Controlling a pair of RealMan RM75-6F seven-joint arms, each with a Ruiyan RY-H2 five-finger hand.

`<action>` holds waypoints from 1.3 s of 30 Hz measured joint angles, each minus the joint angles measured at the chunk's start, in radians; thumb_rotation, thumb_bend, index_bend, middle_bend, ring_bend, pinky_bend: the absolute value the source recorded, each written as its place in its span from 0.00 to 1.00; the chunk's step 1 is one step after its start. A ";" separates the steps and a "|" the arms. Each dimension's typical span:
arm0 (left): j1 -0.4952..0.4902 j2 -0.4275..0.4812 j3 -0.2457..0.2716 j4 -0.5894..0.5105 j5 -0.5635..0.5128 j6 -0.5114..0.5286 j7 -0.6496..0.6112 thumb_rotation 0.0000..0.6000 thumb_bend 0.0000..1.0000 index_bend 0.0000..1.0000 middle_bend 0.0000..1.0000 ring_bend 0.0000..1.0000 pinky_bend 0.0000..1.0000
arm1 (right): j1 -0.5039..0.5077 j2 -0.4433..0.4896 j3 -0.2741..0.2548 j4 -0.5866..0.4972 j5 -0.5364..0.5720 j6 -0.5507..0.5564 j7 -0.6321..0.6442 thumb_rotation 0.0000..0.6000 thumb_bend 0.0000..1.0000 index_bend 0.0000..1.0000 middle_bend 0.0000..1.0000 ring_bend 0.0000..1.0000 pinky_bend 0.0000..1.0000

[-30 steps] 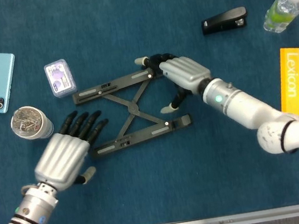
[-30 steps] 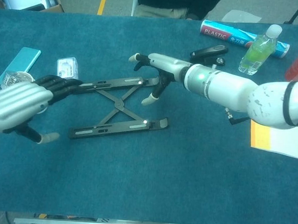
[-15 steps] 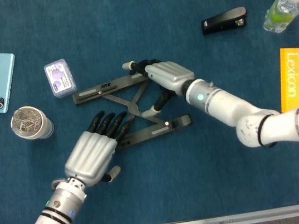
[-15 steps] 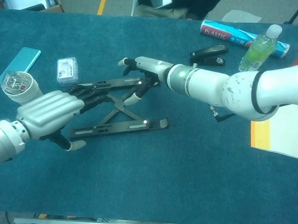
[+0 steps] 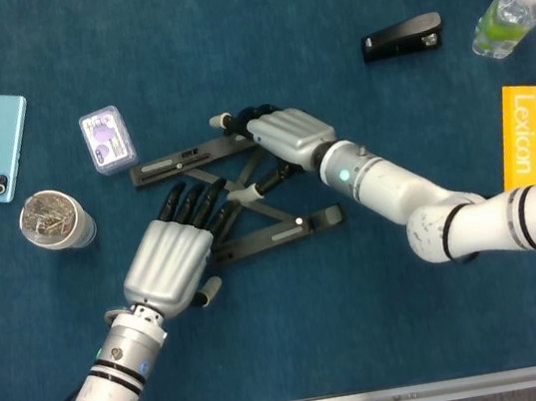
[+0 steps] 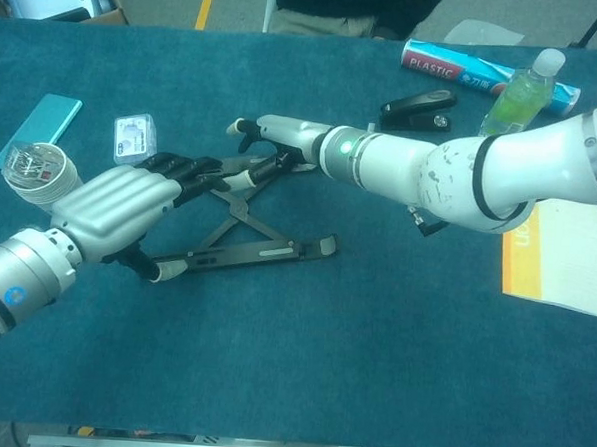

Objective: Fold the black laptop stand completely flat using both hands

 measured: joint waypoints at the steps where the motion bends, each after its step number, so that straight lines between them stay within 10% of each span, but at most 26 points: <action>1: 0.000 -0.005 0.001 0.006 -0.002 0.005 0.006 1.00 0.25 0.00 0.00 0.00 0.00 | 0.002 0.000 -0.006 0.000 -0.001 0.006 -0.007 0.50 0.01 0.00 0.16 0.00 0.00; 39: -0.046 -0.156 -0.044 0.003 -0.289 0.188 0.147 1.00 0.25 0.00 0.00 0.00 0.00 | 0.007 -0.035 -0.086 0.031 -0.031 0.097 -0.171 0.50 0.00 0.00 0.16 0.00 0.00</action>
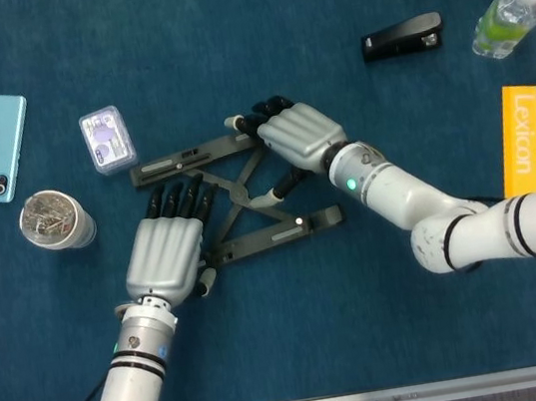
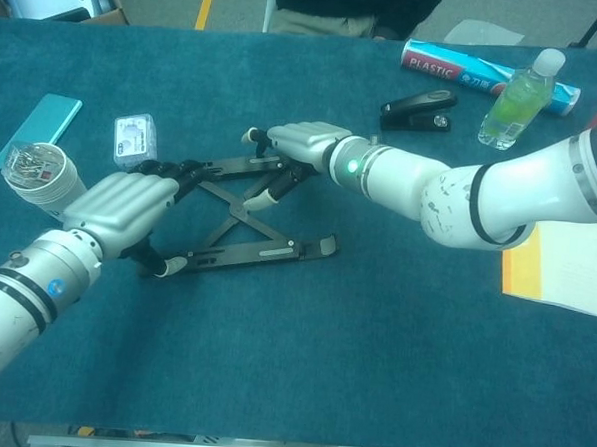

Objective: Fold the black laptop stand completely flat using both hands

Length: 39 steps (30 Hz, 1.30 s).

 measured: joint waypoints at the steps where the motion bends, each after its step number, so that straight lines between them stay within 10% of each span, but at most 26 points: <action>1: -0.001 -0.007 0.000 0.004 -0.006 0.005 0.001 1.00 0.25 0.00 0.00 0.00 0.00 | -0.001 -0.001 0.001 0.001 -0.002 0.000 0.000 0.50 0.00 0.00 0.16 0.00 0.00; 39: 0.009 -0.205 0.022 0.197 -0.019 0.071 -0.036 1.00 0.25 0.00 0.00 0.00 0.00 | -0.039 -0.025 0.021 0.012 -0.037 0.009 -0.046 0.50 0.00 0.00 0.16 0.00 0.00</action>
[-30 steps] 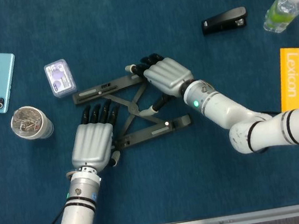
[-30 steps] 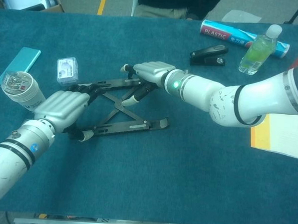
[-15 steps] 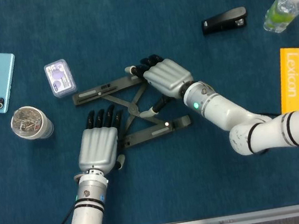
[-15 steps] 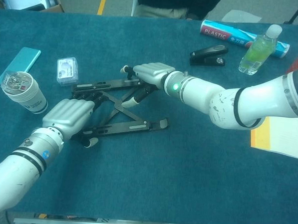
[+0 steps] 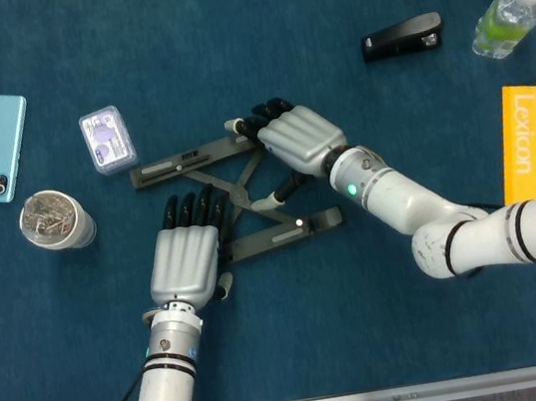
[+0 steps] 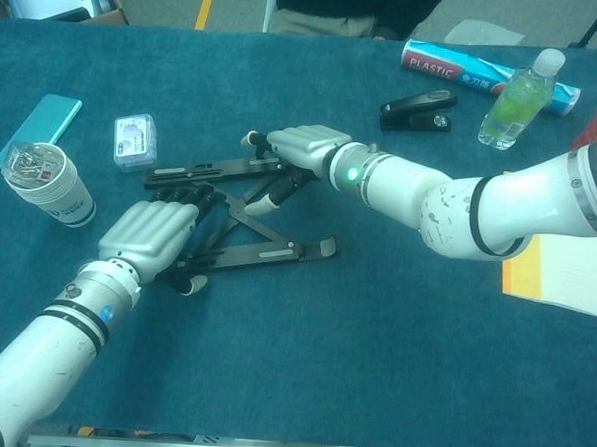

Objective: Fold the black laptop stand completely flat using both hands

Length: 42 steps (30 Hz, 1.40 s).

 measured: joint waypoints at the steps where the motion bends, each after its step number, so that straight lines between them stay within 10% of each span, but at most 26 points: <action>1: 0.001 -0.002 0.000 0.005 0.003 -0.001 -0.003 1.00 0.25 0.00 0.00 0.00 0.00 | 0.000 -0.002 0.000 0.003 0.000 -0.001 -0.001 0.50 0.00 0.00 0.16 0.00 0.00; 42: 0.012 -0.057 -0.033 0.100 0.043 -0.053 -0.058 1.00 0.25 0.00 0.00 0.00 0.00 | -0.022 0.097 -0.039 -0.164 0.009 -0.004 -0.008 0.50 0.00 0.00 0.19 0.00 0.00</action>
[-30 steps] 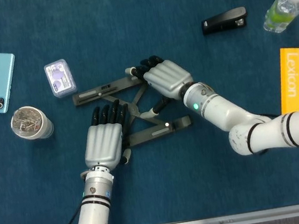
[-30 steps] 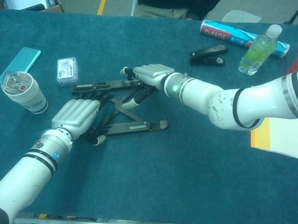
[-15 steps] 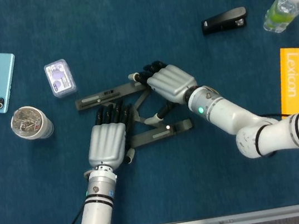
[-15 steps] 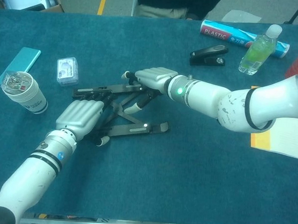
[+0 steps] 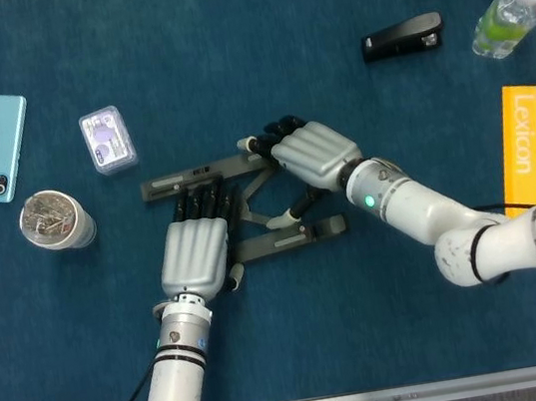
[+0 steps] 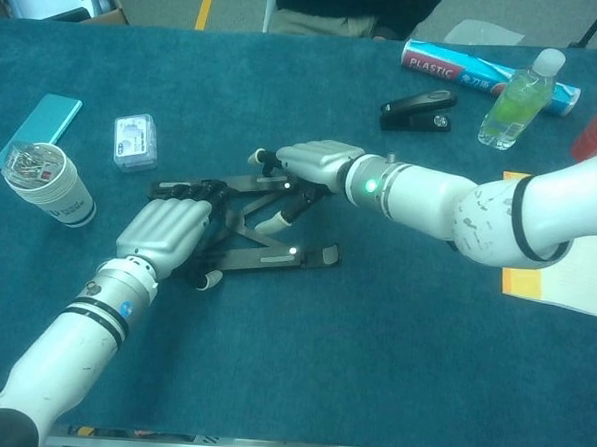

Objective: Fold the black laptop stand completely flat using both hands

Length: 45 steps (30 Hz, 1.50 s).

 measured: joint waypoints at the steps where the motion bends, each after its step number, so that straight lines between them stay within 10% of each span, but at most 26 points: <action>1: 0.000 -0.001 -0.001 0.001 0.001 0.000 0.000 1.00 0.25 0.00 0.00 0.00 0.00 | -0.001 0.005 -0.002 -0.009 -0.002 0.000 0.000 0.50 0.00 0.00 0.19 0.00 0.00; 26: 0.002 -0.002 -0.012 0.007 -0.003 -0.006 0.003 1.00 0.25 0.00 0.00 0.00 0.00 | -0.036 0.145 -0.063 -0.250 -0.067 0.029 0.031 0.50 0.00 0.00 0.19 0.00 0.00; 45: 0.003 0.006 -0.022 0.003 -0.005 -0.002 0.001 1.00 0.25 0.00 0.00 0.00 0.00 | -0.040 0.066 -0.066 -0.131 -0.095 0.033 0.030 0.50 0.00 0.00 0.19 0.00 0.00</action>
